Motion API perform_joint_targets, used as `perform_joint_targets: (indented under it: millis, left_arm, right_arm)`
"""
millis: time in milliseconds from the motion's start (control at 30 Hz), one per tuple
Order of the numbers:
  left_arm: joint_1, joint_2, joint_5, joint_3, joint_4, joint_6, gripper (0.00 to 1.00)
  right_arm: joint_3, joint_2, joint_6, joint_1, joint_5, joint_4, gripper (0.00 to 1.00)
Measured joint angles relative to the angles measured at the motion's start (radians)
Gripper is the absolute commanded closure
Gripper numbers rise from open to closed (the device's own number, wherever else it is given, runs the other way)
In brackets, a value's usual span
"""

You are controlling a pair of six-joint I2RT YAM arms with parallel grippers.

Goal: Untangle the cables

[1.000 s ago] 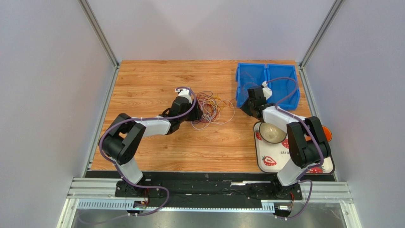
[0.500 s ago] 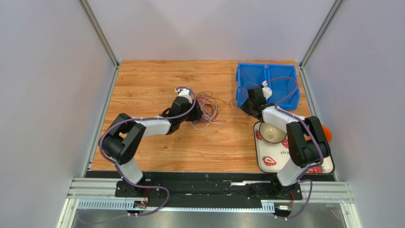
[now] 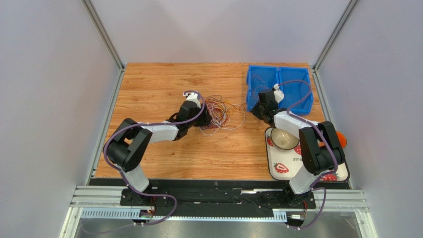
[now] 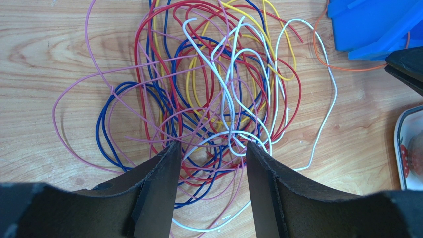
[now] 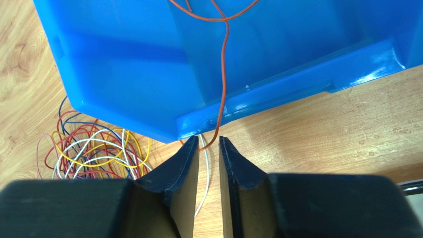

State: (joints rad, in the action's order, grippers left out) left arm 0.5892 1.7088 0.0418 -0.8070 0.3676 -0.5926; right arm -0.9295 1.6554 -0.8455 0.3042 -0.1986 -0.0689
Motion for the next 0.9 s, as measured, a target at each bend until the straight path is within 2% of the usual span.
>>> perform_joint_targets:
  millis: [333, 667, 900]
  left_arm:
    - [0.0, 0.0, 0.0, 0.0, 0.0, 0.0, 0.41]
    - [0.0, 0.0, -0.004, -0.002, 0.0, 0.0, 0.41]
    - [0.0, 0.0, -0.008, -0.006, -0.001, 0.0, 0.41]
  right_arm:
    - [0.0, 0.013, 0.001, 0.0, -0.005, 0.016, 1.0]
    - [0.0, 0.002, 0.013, 0.0, -0.013, -0.002, 1.0]
    - [-0.009, -0.168, 0.062, -0.002, -0.01, -0.07, 1.0]
